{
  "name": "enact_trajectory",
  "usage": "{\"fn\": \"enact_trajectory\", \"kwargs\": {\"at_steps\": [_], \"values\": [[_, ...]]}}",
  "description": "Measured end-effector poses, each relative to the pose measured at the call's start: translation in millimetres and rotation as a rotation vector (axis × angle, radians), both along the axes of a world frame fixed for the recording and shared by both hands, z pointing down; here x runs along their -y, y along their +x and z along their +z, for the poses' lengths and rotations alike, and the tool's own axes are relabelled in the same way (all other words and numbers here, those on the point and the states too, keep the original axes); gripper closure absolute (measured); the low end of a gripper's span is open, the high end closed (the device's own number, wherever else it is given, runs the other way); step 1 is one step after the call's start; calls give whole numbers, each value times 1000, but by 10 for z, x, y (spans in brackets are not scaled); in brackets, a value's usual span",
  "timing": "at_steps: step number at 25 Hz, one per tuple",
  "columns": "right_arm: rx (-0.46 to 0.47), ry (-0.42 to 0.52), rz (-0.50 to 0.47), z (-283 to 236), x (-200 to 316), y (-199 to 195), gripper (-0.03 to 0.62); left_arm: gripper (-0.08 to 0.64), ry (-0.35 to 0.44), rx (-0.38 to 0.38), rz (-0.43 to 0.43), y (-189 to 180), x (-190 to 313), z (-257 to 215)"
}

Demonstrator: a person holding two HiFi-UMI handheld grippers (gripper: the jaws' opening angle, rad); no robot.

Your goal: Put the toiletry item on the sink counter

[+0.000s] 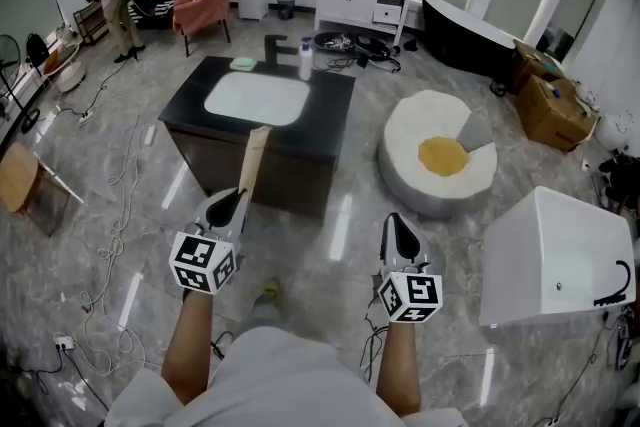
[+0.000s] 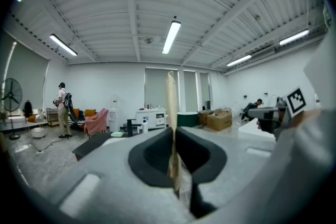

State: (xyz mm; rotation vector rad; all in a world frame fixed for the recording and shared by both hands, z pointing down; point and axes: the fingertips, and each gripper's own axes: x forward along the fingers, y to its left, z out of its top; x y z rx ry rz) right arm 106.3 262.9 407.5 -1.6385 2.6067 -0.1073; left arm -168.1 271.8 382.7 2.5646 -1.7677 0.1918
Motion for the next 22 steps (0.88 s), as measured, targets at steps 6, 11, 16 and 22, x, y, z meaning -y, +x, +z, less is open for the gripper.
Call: {"fn": "enact_trajectory", "kwargs": {"at_steps": [6, 11, 16, 22], "values": [[-6, -14, 14, 43, 233, 113, 589, 548, -7, -5, 25, 127, 297, 38], [-16, -23, 27, 117, 552, 142, 589, 548, -19, -18, 34, 145, 642, 133], [-26, -32, 22, 111, 958, 29, 589, 548, -31, -33, 34, 50, 1088, 154], [-37, -47, 25, 161, 1566, -99, 589, 548, -50, -44, 45, -61, 1730, 251]]}}
